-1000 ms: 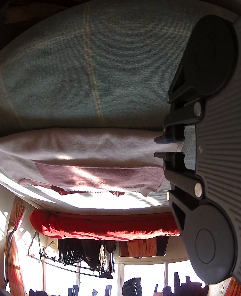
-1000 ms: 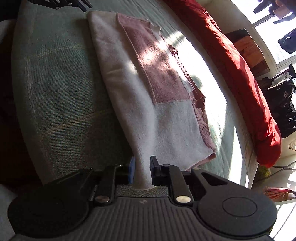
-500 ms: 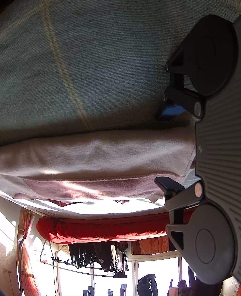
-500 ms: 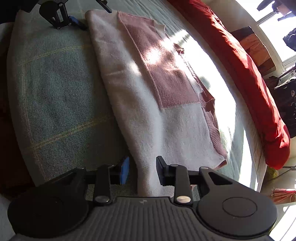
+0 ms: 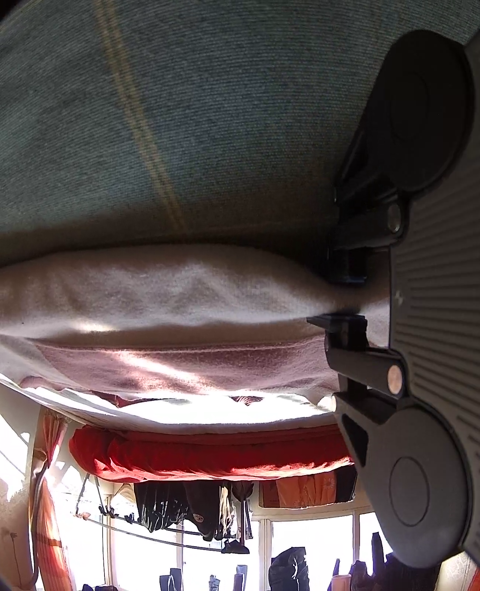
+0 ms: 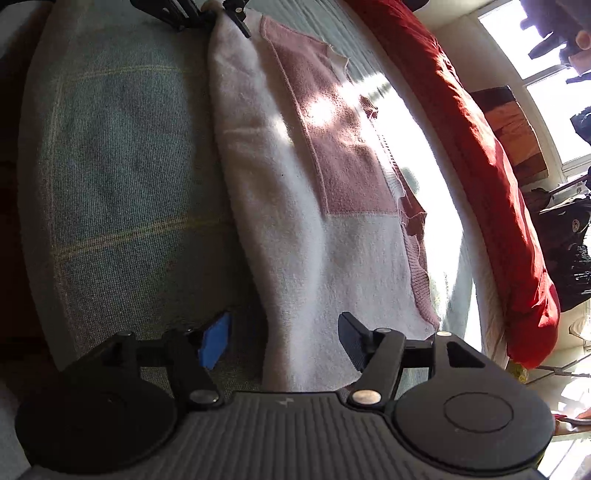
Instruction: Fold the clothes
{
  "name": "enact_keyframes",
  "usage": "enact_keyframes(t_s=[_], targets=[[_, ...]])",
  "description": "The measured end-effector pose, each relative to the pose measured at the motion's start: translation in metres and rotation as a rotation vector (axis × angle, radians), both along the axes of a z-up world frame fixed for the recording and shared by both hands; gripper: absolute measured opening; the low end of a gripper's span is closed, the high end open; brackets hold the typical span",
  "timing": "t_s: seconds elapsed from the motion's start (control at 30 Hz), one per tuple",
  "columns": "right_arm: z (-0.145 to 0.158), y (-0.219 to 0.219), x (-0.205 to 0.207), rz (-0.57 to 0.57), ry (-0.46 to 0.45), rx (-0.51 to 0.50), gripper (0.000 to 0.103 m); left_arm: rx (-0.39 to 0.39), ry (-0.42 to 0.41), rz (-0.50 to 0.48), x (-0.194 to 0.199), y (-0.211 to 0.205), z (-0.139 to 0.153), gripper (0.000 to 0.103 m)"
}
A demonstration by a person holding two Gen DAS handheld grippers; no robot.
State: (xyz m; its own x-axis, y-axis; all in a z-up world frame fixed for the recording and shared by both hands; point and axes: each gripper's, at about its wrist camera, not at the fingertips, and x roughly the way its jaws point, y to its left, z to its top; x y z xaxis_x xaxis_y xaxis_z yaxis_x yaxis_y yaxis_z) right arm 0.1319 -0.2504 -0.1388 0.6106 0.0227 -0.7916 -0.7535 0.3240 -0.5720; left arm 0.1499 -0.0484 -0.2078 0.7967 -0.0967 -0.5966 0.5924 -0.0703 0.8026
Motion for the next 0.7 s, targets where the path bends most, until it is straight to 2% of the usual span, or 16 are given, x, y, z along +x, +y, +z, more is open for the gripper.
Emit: enact_keyframes(t_s=[0.13,0.23,0.3,0.33,0.37,0.53,0.7], targets=[[-0.02,0.008,-0.003,0.07,-0.107,-0.087,0.068,-0.014,0.012,0.009,0.006,-0.002,0.012,0.009],[-0.029,0.019,0.0,0.11,-0.138,-0.107,0.066,-0.025,0.011,0.009,0.006,-0.001,0.021,0.009],[-0.03,0.026,0.002,0.131,-0.129,-0.102,0.046,-0.036,0.002,0.009,0.004,0.001,0.029,0.008],[-0.029,0.027,0.003,0.134,-0.126,-0.098,0.023,-0.041,0.001,0.01,0.003,0.001,0.032,0.008],[-0.028,0.028,0.005,0.127,-0.115,-0.094,0.017,-0.045,-0.001,0.012,0.003,0.001,0.036,0.008],[-0.011,0.019,0.008,0.077,-0.07,-0.045,0.013,-0.048,0.03,0.0,-0.009,0.0,0.048,0.008],[0.008,0.006,0.003,0.041,-0.01,-0.005,0.013,-0.045,0.089,-0.032,-0.04,-0.005,0.057,0.008]])
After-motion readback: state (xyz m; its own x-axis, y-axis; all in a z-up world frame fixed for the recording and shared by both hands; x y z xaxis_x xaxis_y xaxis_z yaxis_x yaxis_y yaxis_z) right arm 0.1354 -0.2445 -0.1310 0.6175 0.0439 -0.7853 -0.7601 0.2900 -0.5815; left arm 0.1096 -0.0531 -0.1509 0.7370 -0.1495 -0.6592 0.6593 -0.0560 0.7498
